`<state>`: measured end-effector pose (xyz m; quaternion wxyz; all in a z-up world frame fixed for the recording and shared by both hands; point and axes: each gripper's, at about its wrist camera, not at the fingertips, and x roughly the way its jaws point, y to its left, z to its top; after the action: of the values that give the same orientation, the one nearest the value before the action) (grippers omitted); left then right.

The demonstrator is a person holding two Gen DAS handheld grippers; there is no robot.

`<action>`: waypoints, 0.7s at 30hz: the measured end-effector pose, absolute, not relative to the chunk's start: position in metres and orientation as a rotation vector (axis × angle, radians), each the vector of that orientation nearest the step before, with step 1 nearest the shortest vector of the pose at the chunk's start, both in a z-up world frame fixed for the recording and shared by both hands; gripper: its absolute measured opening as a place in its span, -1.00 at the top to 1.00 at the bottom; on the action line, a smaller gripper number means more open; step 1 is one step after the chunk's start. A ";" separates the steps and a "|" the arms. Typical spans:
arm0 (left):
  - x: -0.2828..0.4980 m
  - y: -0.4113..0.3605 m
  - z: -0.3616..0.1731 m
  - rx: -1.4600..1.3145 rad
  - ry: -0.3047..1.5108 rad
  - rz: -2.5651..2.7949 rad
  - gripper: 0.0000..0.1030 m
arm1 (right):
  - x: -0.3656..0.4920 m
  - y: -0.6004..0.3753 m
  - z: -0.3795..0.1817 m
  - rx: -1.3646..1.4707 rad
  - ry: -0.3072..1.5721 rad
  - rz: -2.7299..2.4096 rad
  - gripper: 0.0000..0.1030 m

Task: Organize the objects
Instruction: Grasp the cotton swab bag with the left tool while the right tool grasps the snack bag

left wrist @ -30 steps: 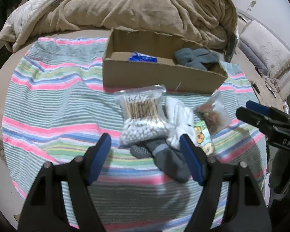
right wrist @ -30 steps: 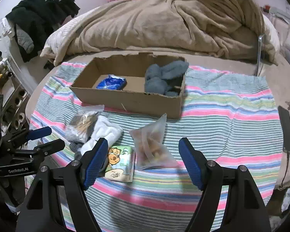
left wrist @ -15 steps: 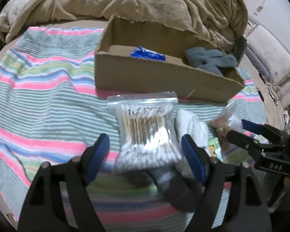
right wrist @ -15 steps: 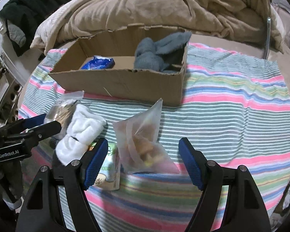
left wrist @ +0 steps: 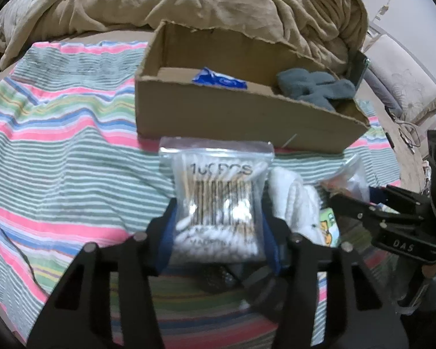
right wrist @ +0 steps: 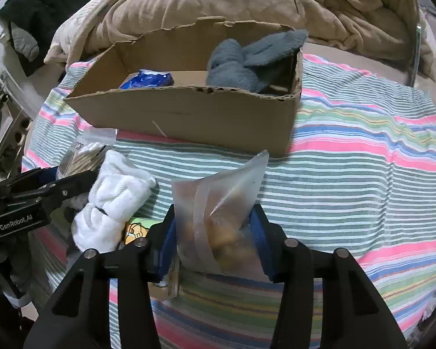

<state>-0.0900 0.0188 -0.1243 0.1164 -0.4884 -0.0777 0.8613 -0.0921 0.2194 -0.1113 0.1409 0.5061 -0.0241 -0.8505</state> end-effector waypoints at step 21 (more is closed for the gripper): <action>-0.056 0.002 -0.075 -1.293 -0.256 2.562 0.03 | -0.067 0.217 -0.061 1.330 -0.099 -2.502 0.05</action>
<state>-0.0556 0.0017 -0.0754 0.1300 -0.4448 -0.0880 0.8817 -0.0670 0.2172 -0.0609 0.1527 0.4635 -0.0345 -0.8722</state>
